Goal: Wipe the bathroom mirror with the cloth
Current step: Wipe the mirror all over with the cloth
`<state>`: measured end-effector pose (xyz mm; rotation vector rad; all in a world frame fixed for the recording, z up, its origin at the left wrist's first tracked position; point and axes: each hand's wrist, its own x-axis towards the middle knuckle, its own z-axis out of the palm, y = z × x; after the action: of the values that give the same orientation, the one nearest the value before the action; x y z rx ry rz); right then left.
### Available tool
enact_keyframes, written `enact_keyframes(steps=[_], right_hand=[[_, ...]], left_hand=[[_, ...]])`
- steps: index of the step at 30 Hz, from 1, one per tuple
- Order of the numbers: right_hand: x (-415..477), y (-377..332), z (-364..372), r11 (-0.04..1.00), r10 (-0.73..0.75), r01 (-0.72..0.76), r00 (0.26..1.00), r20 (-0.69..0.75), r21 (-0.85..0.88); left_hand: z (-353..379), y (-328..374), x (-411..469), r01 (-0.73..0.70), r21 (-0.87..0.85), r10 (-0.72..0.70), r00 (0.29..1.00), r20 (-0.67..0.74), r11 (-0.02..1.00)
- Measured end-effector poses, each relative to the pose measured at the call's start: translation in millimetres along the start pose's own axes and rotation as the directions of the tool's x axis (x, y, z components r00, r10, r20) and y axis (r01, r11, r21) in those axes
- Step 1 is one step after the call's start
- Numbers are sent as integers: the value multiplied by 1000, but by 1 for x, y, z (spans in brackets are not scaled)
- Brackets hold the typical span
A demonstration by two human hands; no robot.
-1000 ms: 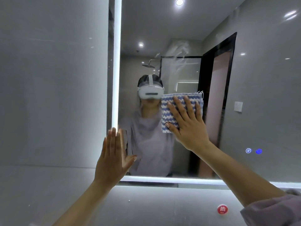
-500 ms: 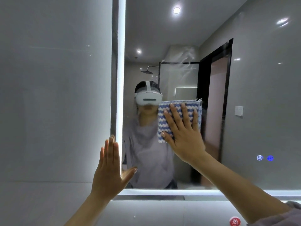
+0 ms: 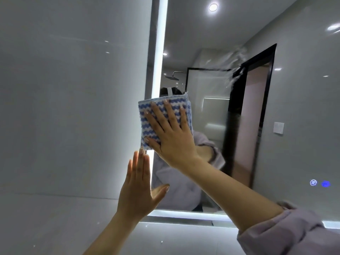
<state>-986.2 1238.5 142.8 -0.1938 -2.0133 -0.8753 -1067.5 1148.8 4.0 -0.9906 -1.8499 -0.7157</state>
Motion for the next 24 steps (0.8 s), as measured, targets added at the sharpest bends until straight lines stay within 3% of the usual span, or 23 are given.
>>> enact_keyframes(steps=[15, 24], right_hand=[[-1, 10, -10, 997, -72, 71, 993, 95, 15], [-65, 46, -6, 995, -98, 98, 986, 135, 3]], left_hand=[[-4, 0, -1, 7, 43, -9, 999, 44, 999], [-11, 3, -2, 21, 72, -29, 993, 111, 997]])
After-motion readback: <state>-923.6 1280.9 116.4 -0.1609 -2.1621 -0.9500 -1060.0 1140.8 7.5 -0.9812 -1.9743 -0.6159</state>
